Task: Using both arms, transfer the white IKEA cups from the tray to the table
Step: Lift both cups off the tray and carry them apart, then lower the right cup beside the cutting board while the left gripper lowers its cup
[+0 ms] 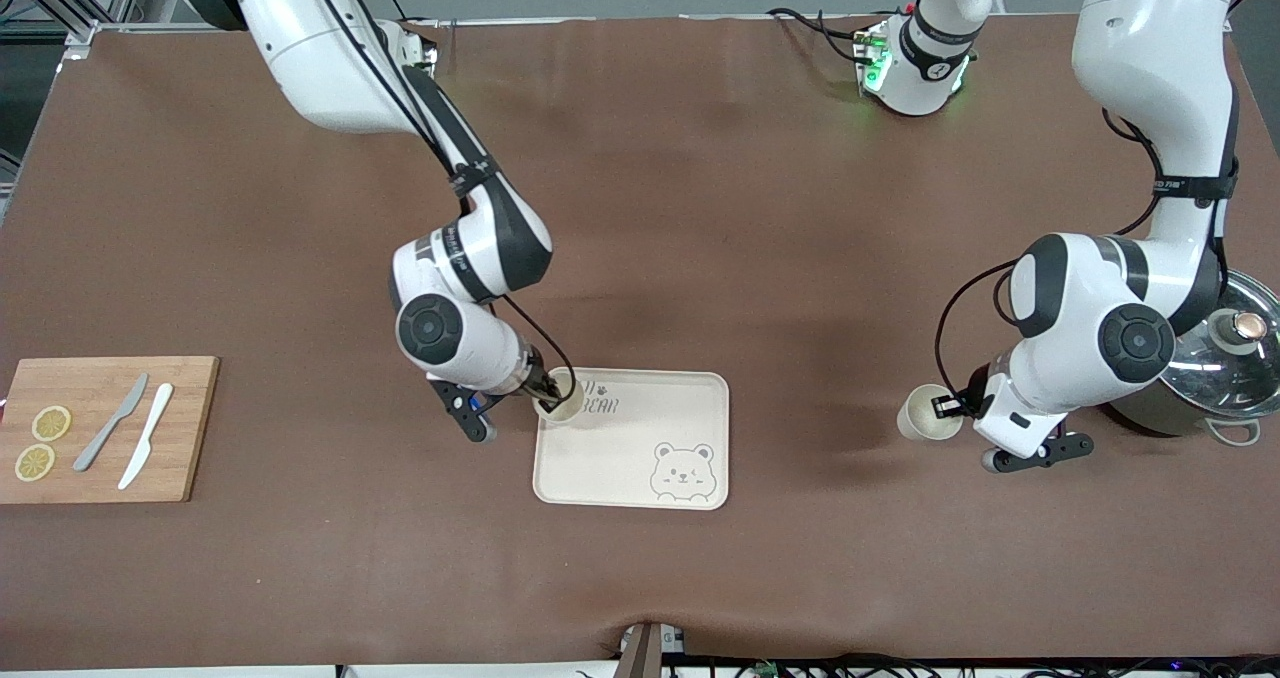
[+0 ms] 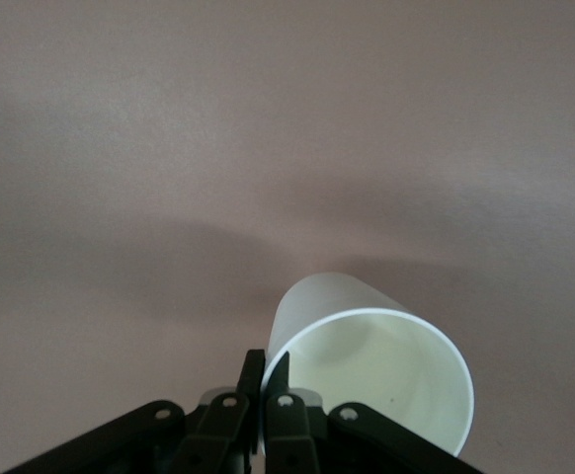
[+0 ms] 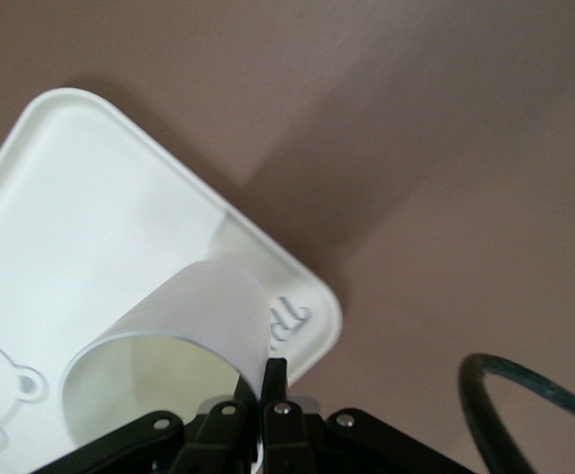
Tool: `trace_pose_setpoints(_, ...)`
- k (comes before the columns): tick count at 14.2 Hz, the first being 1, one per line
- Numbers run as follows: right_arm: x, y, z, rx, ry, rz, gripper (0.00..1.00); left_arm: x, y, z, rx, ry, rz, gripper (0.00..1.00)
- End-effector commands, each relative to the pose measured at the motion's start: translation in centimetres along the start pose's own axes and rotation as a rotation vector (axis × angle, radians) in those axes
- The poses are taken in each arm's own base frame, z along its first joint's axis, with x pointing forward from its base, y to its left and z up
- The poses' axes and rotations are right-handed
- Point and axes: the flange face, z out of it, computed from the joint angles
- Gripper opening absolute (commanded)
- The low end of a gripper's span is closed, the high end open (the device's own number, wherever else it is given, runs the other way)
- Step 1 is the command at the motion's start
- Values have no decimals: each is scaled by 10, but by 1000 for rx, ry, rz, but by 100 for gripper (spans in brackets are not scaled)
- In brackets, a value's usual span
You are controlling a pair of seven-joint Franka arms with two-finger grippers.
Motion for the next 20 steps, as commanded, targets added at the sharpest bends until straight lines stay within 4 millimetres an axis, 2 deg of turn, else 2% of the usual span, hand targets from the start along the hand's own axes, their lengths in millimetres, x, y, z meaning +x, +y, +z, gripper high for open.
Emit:
trace_pose_setpoints(1, 35, 41, -55, -50, -36, -140, 0, -10, -4, 20, 6, 22, 14, 0)
trace_pose_setpoints(3, 57, 78, -63, -113, 12, -271, 0, -13, -5, 35, 4, 24, 14, 0)
trace_pose_setpoints(4, 67, 96, -58, -153, 24, -330, 0, -12, -5, 46, 3, 24, 15, 0)
trace_pose_setpoints(7, 102, 138, -59, -166, 10, -443, 0, -11, -6, 56, 1, 33, 14, 0)
trace_pose_setpoints(10, 149, 183, -51, -153, -5, -571, 0, -11, -6, 57, -1, 37, 12, 0)
trace_pose_setpoints(14, 184, 238, -32, -123, 12, -686, 0, -11, -2, 63, -5, 34, 16, 0)
trace_pose_setpoints(17, 229, 290, -31, -113, -18, -763, 0, -11, -2, 62, -7, 37, 15, 0)
trace_pose_setpoints(19, 249, 314, -30, -105, -31, -782, 0, -9, -6, 62, -7, 37, 8, 0)
trace_pose_setpoints(20, 248, 320, -24, -108, -44, -780, 0, -9, -6, 62, -7, 37, 8, 0)
